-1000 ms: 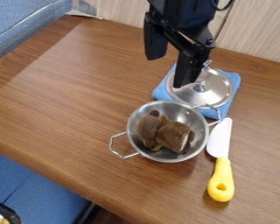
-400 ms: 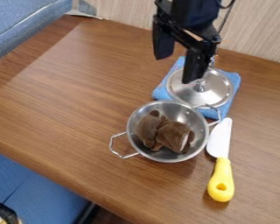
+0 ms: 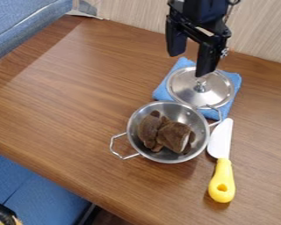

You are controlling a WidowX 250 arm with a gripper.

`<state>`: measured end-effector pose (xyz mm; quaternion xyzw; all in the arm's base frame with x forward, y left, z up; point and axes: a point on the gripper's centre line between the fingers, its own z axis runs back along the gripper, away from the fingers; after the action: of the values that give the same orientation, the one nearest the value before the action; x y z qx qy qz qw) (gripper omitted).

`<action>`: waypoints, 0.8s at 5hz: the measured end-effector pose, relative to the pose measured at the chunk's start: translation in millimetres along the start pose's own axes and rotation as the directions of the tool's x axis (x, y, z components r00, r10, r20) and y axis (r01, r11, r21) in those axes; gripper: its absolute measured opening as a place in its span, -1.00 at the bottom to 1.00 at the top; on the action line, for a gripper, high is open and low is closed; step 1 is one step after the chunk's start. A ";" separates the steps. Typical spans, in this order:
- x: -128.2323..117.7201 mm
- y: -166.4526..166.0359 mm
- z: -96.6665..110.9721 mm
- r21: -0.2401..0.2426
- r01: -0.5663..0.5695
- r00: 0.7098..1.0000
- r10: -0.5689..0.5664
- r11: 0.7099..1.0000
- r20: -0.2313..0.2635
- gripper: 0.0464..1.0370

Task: Mueve la tapa al lado izquierdo de la mesa

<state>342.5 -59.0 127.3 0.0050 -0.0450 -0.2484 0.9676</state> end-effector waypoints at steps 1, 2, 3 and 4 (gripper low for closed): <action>10.4 3.6 -10.0 -0.002 0.004 1.000 -0.004 1.000 0.002 0.93; 14.0 4.2 -31.3 -0.014 0.023 0.999 -0.024 1.000 -0.031 0.93; 18.1 4.3 -40.8 -0.018 0.038 0.998 -0.039 0.999 -0.047 0.93; 23.0 0.8 -49.1 -0.024 0.060 0.997 -0.061 0.998 -0.052 0.83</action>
<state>367.4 -69.9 80.4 0.0023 -0.0167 -0.2780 0.9604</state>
